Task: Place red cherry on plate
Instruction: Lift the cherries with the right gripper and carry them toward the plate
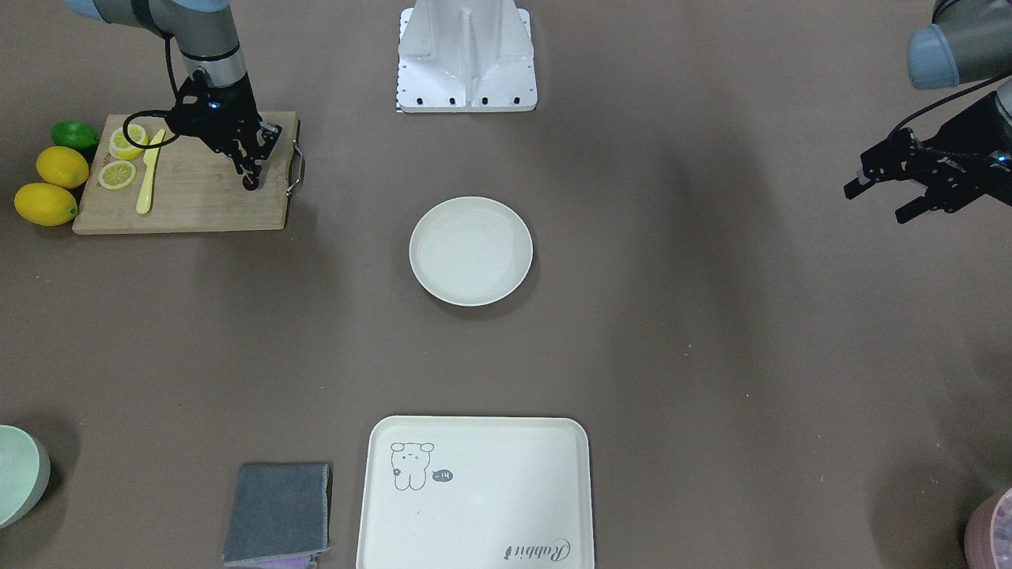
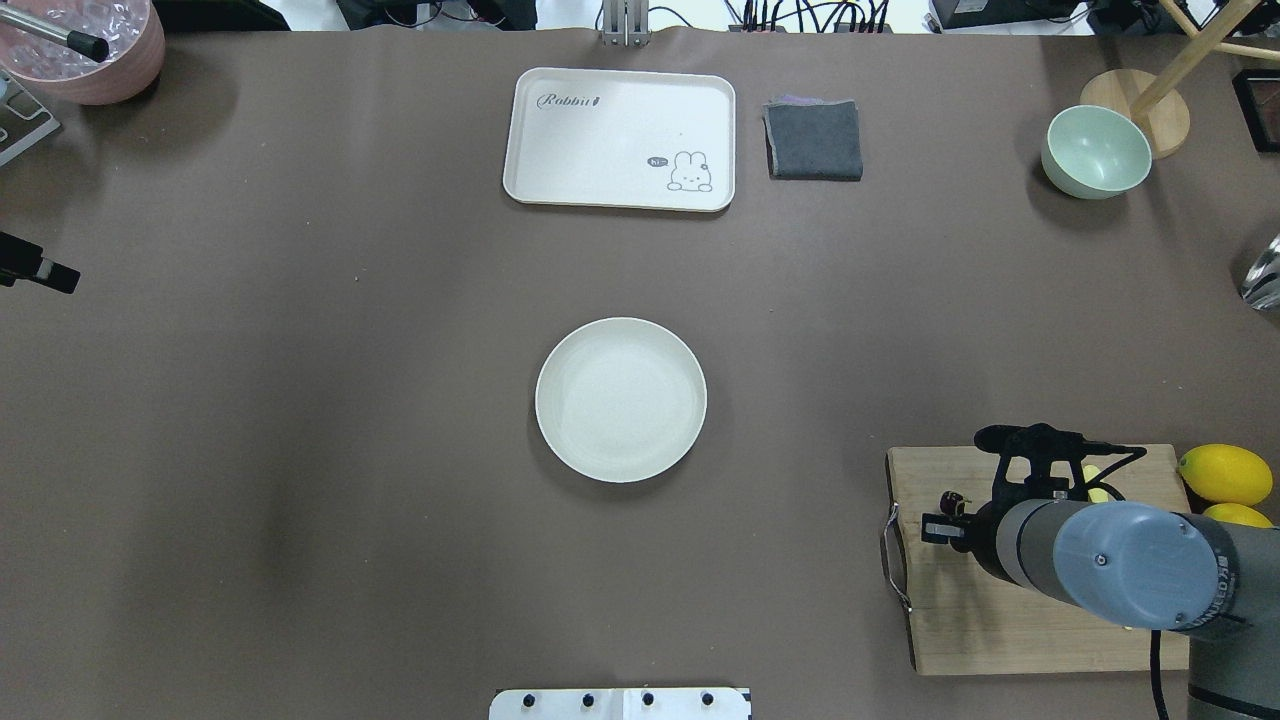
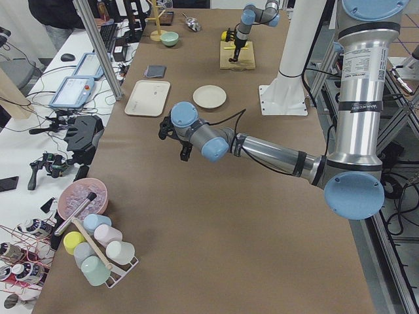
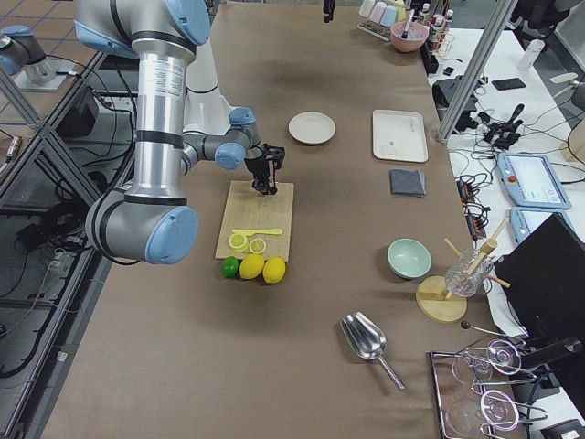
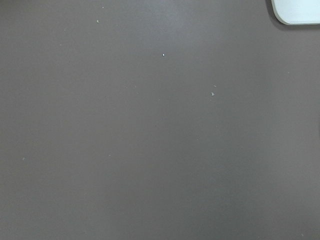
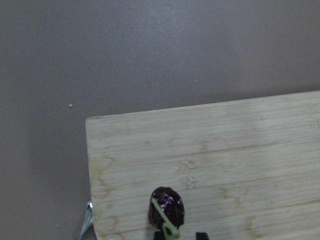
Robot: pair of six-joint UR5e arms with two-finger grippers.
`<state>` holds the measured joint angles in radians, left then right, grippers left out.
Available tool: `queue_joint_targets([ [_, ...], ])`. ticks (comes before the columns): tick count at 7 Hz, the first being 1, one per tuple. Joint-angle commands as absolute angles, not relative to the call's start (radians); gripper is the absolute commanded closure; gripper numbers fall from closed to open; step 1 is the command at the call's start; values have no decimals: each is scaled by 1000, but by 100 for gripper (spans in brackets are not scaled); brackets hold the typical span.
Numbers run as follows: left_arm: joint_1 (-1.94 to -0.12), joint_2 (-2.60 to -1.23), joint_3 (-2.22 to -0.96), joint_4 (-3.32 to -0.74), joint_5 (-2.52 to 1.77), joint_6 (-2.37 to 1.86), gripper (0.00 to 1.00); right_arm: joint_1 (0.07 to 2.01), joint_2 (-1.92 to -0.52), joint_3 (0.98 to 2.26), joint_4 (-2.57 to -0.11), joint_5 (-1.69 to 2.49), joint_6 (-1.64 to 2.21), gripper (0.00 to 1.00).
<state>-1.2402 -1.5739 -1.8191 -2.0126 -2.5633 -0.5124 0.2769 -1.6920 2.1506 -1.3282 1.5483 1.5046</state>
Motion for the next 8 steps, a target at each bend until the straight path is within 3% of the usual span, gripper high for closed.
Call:
queue_joint_targets([
  [1,-1241,-1574,-1819,-2013,-2563,-512,2,409,-1680,2181,-1348,1668,1452,100],
  [3,-1239,-1574,-1821,-2013,-2563,-512,2,680,-1613,2256,-1513,1914,1270,100],
  [6,-1239,-1572,-1822,-2013,-2565,-514,2,960,-1198,2255,-2051,2108,1044,100],
  [8,-1241,-1571,-1822,-2013,-2569,-517,2,1032,-1042,2209,-2215,2140,937,100],
])
